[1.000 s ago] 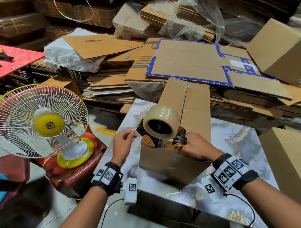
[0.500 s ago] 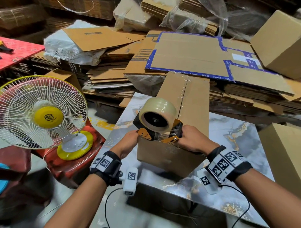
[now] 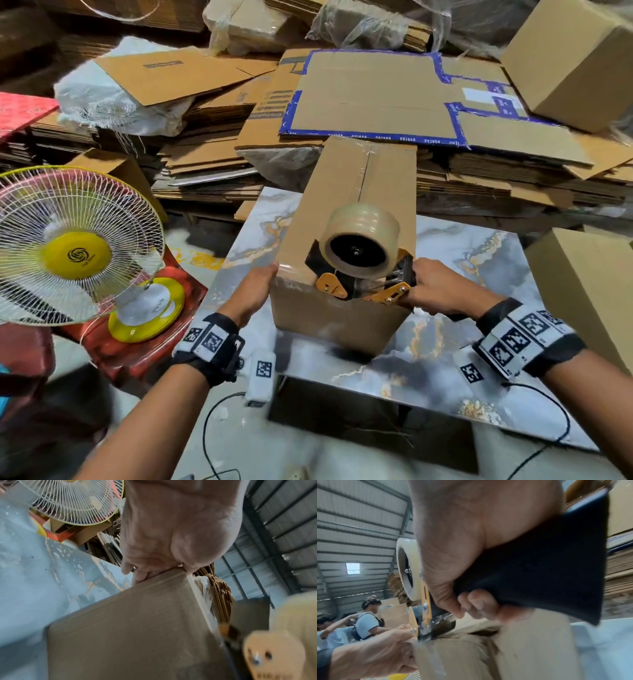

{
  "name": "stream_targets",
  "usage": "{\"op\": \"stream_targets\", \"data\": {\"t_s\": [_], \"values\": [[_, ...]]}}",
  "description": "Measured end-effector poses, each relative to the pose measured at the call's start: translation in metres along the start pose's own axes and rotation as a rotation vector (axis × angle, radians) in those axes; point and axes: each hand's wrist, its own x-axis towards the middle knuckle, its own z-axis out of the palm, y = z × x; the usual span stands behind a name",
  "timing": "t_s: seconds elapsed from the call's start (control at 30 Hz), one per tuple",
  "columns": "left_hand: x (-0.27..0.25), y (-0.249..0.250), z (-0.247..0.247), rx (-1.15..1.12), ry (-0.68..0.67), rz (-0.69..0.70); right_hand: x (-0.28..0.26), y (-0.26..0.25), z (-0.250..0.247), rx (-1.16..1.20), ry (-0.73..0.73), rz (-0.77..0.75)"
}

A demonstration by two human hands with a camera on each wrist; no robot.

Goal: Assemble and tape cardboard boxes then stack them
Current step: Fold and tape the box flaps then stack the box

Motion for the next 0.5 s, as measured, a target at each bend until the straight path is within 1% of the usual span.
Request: {"op": "stream_targets", "data": {"t_s": [0.07,0.1,0.13,0.17,0.2,0.23,0.27,0.3,0.33,0.37,0.43,0.5], "values": [[-0.011,0.012,0.006,0.006,0.000,0.010,-0.009,0.010,-0.002,0.052,-0.012,0.038],[-0.013,0.015,0.009,0.110,0.026,0.056,-0.010,0.014,-0.002,0.061,-0.004,0.044],[-0.013,0.016,0.012,0.279,0.104,0.128,-0.009,0.018,-0.001,0.063,0.007,0.050],[-0.017,0.018,0.015,0.462,0.226,0.220,-0.008,0.019,0.000,0.057,0.017,0.054],[-0.021,0.020,0.017,0.595,0.324,0.354,-0.006,0.020,0.001,0.047,0.022,0.056],[-0.027,0.023,0.021,0.688,0.337,0.520,-0.006,0.020,0.001,0.038,0.028,0.052],[-0.031,0.025,0.025,0.783,0.269,0.663,-0.006,0.019,0.000,0.029,0.031,0.046],[-0.035,0.025,0.030,0.879,0.165,0.760,-0.006,0.019,0.000,0.020,0.032,0.042],[-0.036,0.025,0.035,0.976,0.076,0.815,-0.006,0.018,0.000,0.013,0.035,0.038],[-0.036,0.025,0.041,1.069,0.035,0.845,-0.006,0.017,0.000,0.006,0.039,0.033],[-0.037,0.028,0.053,1.223,0.036,0.869,-0.006,0.015,-0.002,0.006,0.042,0.027],[-0.035,0.029,0.061,1.248,0.081,0.871,-0.006,0.013,-0.003,0.006,0.028,0.012]]}}
